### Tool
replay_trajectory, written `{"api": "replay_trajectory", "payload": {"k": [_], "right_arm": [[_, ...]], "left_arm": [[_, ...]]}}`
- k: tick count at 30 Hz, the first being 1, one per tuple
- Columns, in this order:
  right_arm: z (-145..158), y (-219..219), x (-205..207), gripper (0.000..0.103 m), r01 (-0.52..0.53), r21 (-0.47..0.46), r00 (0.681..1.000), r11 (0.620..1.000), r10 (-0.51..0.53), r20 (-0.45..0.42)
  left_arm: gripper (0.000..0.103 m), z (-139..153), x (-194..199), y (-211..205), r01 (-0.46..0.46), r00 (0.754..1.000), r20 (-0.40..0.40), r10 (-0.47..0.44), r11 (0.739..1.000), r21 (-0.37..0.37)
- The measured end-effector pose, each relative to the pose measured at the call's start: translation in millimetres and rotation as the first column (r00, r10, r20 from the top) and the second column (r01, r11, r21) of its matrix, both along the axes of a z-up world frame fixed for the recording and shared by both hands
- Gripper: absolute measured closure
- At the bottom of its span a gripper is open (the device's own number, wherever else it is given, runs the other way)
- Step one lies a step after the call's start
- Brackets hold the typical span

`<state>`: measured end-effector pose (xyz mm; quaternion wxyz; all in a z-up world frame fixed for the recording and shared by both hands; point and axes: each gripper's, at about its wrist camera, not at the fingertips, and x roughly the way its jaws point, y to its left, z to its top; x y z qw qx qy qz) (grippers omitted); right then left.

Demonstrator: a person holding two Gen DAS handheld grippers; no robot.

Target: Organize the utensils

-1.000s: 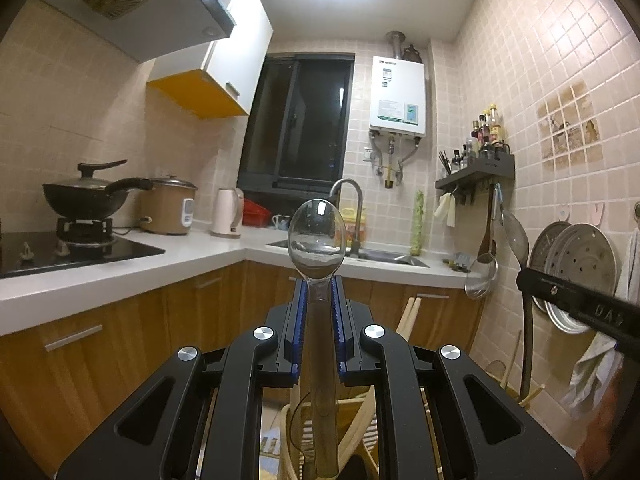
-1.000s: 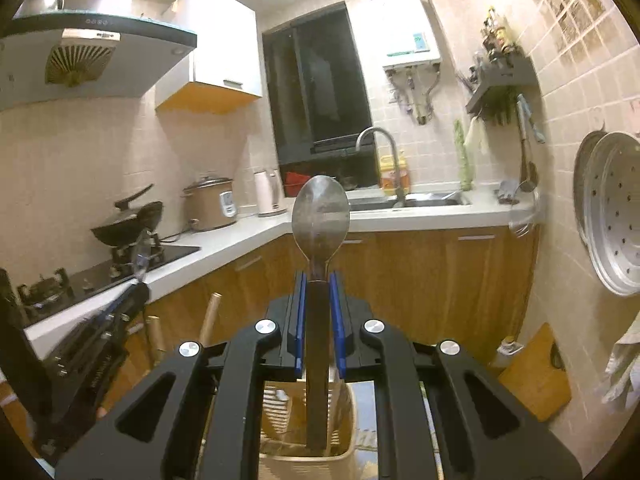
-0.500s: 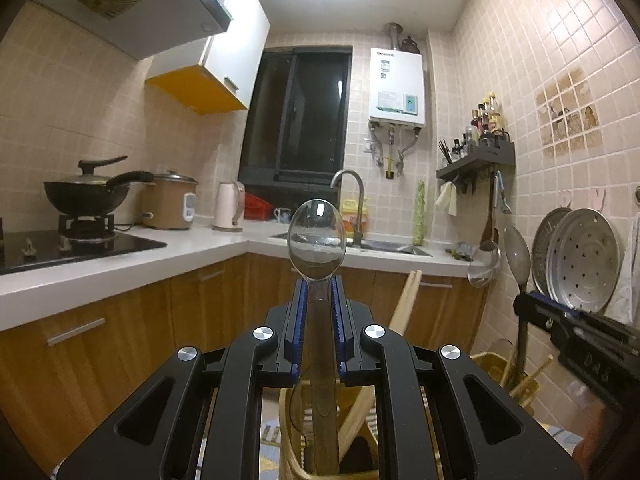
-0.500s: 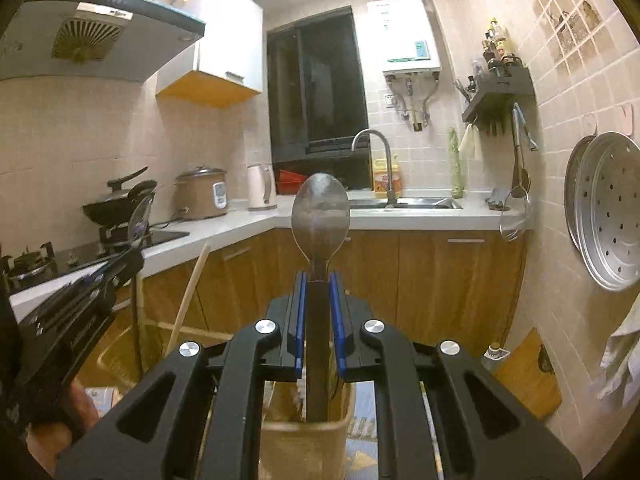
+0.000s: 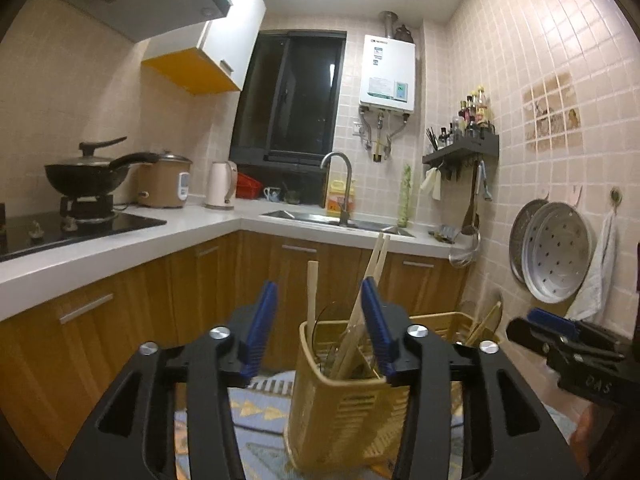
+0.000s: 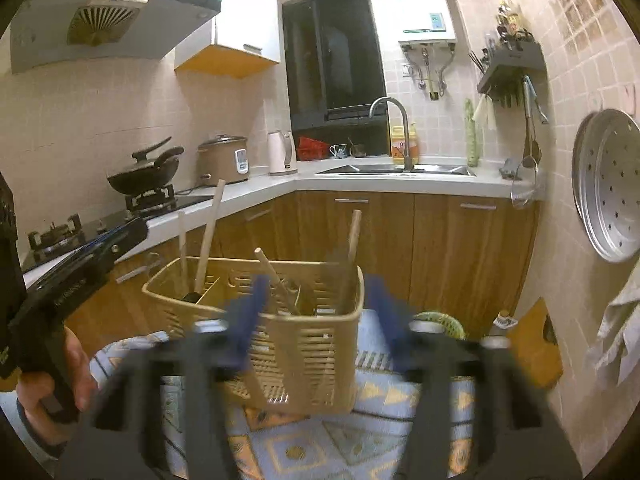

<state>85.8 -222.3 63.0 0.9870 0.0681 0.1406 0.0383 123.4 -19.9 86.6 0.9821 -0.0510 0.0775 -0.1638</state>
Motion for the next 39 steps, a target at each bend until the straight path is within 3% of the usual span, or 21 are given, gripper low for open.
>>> {"api": "replay_trajectory", "payload": {"k": [2,4,7,12,17,22,29,33,39], "right_arm": [[2,-1,-12,0.037,0.002,0.005,1.0,1.0,-0.002,-0.023],[4,-1,-22,0.037,0.002,0.02,0.999,1.0,-0.001,-0.049],[6,4,-38,0.036,0.023,0.018,0.995,1.0,-0.021,-0.097],[-5,17,-68,0.017,0.051,-0.008,0.994,0.999,-0.052,-0.096],[-24,34,-86,0.008,0.092,-0.085,0.993,0.992,-0.098,-0.069],[-43,42,-92,0.008,0.156,-0.167,0.988,0.974,-0.157,0.003],[-54,38,-96,0.008,0.171,-0.142,0.985,0.975,-0.171,0.011],[-55,36,-96,0.008,0.187,-0.14,0.982,0.972,-0.188,0.012],[-55,42,-99,0.008,0.177,-0.159,0.984,0.971,-0.177,0.015]], "left_arm": [[0.049,5,-11,7,0.004,1.0,-0.013,-0.004,1.0,-0.009],[0.033,9,-23,13,0.012,1.0,-0.021,-0.012,1.0,-0.017],[0.018,14,-47,18,0.041,0.998,-0.044,-0.042,0.999,-0.024],[0.008,2,-76,14,0.065,0.991,-0.119,-0.067,0.998,-0.026],[0.008,-24,-95,5,0.008,0.984,-0.176,-0.007,1.0,0.006],[0.008,-42,-103,4,-0.131,0.984,-0.113,0.14,0.988,0.083],[0.008,-54,-105,9,-0.226,0.969,-0.083,0.234,0.97,0.095],[0.008,-55,-99,6,-0.238,0.963,-0.09,0.252,0.96,0.146],[0.008,-59,-94,9,-0.25,0.955,-0.121,0.271,0.955,0.161]]}}
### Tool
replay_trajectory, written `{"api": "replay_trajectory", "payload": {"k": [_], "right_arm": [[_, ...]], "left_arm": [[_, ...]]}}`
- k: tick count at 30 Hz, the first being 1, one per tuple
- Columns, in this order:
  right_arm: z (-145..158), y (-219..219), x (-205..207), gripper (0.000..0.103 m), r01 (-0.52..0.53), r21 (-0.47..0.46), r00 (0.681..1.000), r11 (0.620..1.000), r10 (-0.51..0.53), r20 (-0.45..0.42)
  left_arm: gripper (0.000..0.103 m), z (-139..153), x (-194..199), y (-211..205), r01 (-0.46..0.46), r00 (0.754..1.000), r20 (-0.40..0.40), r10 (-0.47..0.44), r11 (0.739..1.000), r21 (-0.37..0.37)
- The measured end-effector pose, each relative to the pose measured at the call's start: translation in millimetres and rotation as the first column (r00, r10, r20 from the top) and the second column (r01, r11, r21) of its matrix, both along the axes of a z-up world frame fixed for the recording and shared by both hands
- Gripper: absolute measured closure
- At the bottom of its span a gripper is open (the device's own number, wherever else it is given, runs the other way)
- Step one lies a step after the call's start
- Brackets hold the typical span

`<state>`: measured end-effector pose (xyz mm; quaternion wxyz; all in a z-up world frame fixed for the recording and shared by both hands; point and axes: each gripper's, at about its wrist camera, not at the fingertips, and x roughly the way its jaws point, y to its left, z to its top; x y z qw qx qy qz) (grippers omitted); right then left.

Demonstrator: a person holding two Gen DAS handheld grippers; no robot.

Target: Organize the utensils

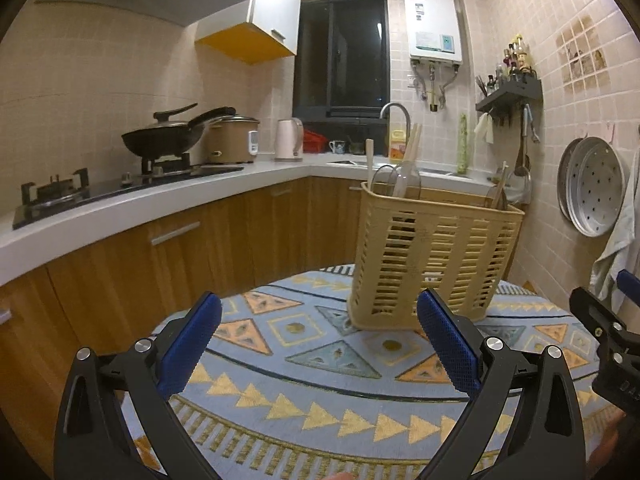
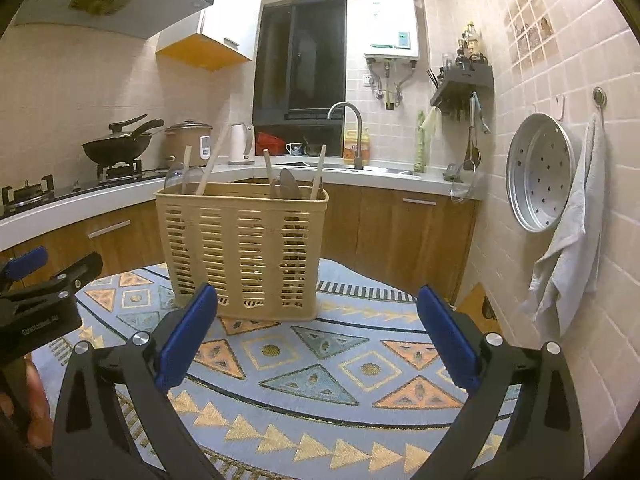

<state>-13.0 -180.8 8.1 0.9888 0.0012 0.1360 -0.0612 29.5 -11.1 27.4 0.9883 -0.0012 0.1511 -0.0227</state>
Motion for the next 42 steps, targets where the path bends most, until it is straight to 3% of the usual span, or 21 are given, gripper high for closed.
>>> {"api": "replay_trajectory", "payload": {"k": [8,15,42], "right_arm": [[-1,-1,1,0.008,-0.002,0.011,1.0,1.0,0.003,-0.015],[-4,-5,8,0.008,-0.001,0.036,0.999,0.999,0.003,-0.051],[-4,-6,6,0.008,0.01,0.035,0.999,0.999,-0.009,-0.046]], "left_arm": [[0.008,-1,-1,-7,-0.013,1.0,0.01,0.012,0.999,0.049],[0.008,-1,-1,-8,-0.015,1.0,0.011,0.014,0.998,0.06],[0.008,-1,-2,-11,-0.006,1.0,0.014,0.005,0.997,0.075]]}}
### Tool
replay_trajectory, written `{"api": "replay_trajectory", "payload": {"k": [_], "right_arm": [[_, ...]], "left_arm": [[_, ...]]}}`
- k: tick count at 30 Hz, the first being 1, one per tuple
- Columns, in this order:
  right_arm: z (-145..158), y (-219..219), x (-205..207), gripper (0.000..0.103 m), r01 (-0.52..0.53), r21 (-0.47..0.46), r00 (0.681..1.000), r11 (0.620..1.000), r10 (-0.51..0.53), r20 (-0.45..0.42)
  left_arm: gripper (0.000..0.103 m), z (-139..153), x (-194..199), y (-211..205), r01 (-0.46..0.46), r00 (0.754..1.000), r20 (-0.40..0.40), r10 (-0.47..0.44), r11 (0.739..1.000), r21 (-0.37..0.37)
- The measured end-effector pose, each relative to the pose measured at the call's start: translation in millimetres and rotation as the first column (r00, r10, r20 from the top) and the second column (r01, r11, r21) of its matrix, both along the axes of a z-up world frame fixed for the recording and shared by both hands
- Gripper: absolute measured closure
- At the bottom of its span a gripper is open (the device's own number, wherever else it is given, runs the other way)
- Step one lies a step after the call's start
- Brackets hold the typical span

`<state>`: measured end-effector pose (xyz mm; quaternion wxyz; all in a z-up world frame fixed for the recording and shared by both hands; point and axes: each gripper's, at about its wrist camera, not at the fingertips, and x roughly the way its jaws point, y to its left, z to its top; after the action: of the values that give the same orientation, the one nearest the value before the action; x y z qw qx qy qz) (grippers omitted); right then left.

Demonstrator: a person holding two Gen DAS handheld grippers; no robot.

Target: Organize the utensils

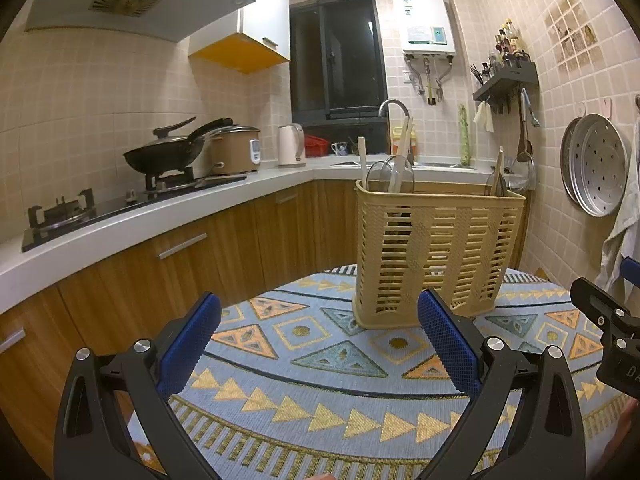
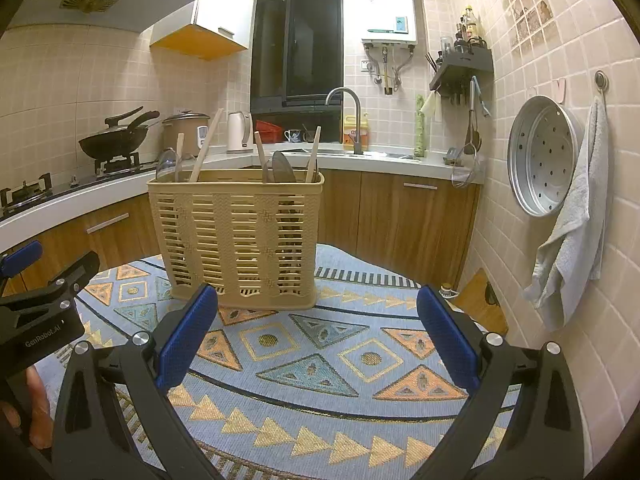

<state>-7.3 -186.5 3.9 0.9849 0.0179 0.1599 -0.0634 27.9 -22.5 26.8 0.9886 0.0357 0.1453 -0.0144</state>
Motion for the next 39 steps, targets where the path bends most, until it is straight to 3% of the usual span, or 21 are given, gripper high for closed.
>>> {"api": "replay_trajectory", "payload": {"k": [39], "right_arm": [[-2.3,0.4,2.4,0.008,-0.001,0.003,1.0,1.0,0.001,-0.007]], "left_arm": [[0.008,-0.6,0.5,-0.3,0.004,1.0,-0.004,-0.004,1.0,0.004]]}}
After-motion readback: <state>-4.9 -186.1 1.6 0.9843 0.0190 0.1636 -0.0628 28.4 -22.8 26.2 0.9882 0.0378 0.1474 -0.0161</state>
